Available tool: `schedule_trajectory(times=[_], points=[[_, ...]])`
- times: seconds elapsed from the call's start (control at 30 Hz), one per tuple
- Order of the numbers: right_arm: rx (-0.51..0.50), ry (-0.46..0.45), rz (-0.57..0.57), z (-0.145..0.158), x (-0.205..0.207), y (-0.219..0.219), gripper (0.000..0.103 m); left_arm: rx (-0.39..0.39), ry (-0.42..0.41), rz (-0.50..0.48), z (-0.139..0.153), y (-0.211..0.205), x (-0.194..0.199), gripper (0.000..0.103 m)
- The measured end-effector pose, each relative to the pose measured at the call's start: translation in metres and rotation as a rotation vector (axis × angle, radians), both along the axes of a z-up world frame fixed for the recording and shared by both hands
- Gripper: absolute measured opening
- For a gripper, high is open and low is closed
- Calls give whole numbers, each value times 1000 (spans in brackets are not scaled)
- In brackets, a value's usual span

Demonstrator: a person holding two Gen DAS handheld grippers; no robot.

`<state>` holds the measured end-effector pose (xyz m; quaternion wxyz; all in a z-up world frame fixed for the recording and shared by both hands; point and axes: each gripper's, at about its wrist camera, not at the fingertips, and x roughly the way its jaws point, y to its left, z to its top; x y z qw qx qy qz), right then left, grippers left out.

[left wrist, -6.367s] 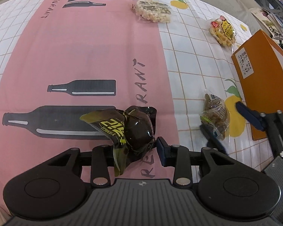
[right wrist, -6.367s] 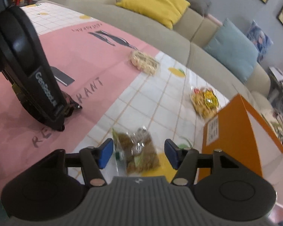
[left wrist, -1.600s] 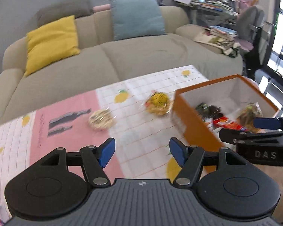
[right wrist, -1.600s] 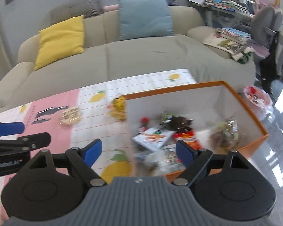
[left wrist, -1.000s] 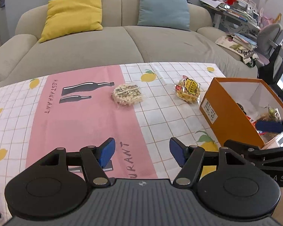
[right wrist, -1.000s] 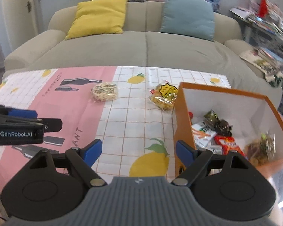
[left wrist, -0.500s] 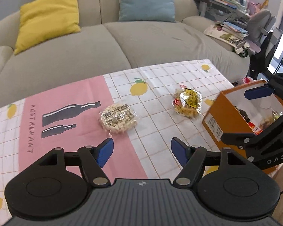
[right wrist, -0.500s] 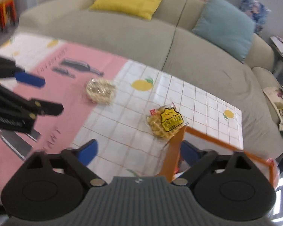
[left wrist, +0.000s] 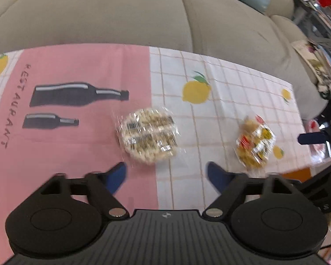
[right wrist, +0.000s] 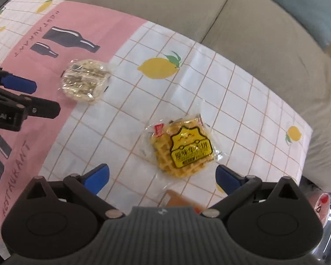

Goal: Organize snacks
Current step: 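Grasp the clear rice-cake pack with the left gripper while the right gripper grasps the yellow waffle bag, then carry the rice-cake pack and yellow waffle bag over the orange box and lower them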

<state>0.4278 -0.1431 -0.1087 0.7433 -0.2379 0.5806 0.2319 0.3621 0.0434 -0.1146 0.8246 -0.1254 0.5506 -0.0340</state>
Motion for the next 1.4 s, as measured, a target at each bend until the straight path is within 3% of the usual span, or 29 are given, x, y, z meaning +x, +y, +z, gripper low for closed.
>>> schedule_trajectory(times=[0.37,0.47,0.67,0.73,0.83,0.9,1.13,1.4], points=[[-90,115,55,-42,50,12,100,90,76,146,-40,-2,40,103],[-123,127,84,-51,56,18,100,68,112,172,-50,-2,47,103],[-164,127,89,-65,62,19,99,117,137,181,-62,-8,53,103],[-142,149,71,-67,64,17,88,133,141,170,-63,-11,54,103],[-128,145,58,-68,64,18,84,151,141,169,-61,-10,52,103],[-128,130,64,-67,61,20,80,158,137,161,-59,-10,49,98],[-117,66,51,-58,46,24,58,140,126,162,-55,-2,33,89],[1,18,-30,-31,24,33,47,85,67,195,-33,15,-7,89]])
